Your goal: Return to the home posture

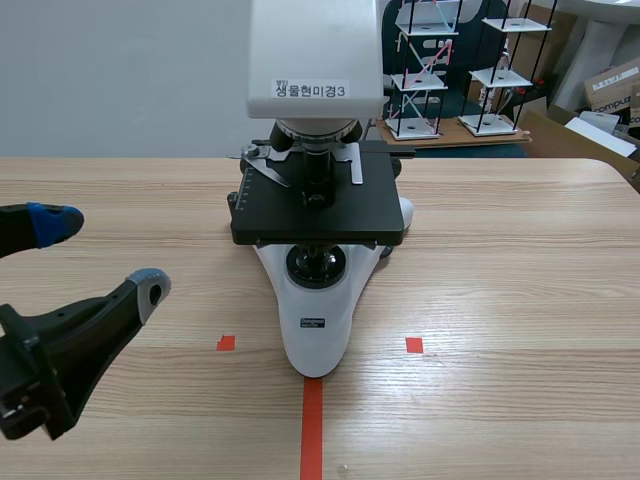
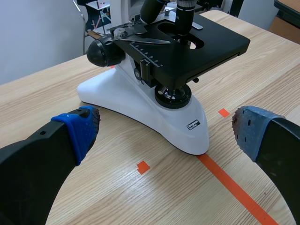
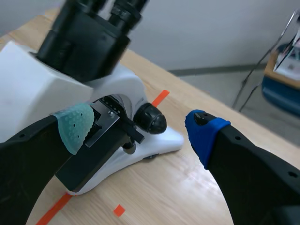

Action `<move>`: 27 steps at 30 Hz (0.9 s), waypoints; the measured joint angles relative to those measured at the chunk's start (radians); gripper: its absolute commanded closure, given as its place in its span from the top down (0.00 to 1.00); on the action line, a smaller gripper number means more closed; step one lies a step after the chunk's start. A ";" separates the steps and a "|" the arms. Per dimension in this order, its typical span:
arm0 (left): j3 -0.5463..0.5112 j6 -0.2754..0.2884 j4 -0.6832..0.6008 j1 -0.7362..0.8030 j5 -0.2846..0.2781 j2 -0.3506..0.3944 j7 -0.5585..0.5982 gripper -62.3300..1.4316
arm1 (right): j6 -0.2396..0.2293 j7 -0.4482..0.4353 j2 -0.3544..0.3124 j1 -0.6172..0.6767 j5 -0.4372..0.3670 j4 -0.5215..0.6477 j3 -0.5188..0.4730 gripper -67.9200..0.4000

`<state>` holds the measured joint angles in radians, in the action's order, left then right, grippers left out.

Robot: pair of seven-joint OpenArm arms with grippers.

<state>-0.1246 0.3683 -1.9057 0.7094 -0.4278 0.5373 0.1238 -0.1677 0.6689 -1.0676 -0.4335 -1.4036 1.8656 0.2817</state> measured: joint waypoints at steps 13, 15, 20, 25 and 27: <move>0.000 0.000 0.000 0.000 0.000 0.000 0.000 0.96 | 0.175 -0.658 -0.117 0.758 0.450 0.087 0.004 0.65; 0.000 0.000 0.000 0.000 0.000 0.000 0.000 0.96 | 0.208 -0.806 -0.116 0.858 0.520 0.086 0.004 0.65; 0.000 0.000 0.000 0.000 0.000 0.000 0.000 0.96 | 0.410 -1.142 -0.115 1.093 0.686 0.085 0.004 0.65; 0.000 0.000 0.000 0.000 0.000 0.000 0.000 0.96 | 0.593 -1.320 -0.115 1.283 0.733 0.084 0.004 0.65; 0.000 0.000 0.000 0.000 0.000 0.000 0.000 0.96 | 0.601 -1.285 -0.115 1.293 0.717 0.084 0.006 0.65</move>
<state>-0.1246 0.3683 -1.9057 0.7090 -0.4274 0.5373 0.1238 0.4332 -0.6159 -1.1824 0.8597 -0.6868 1.9491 0.2882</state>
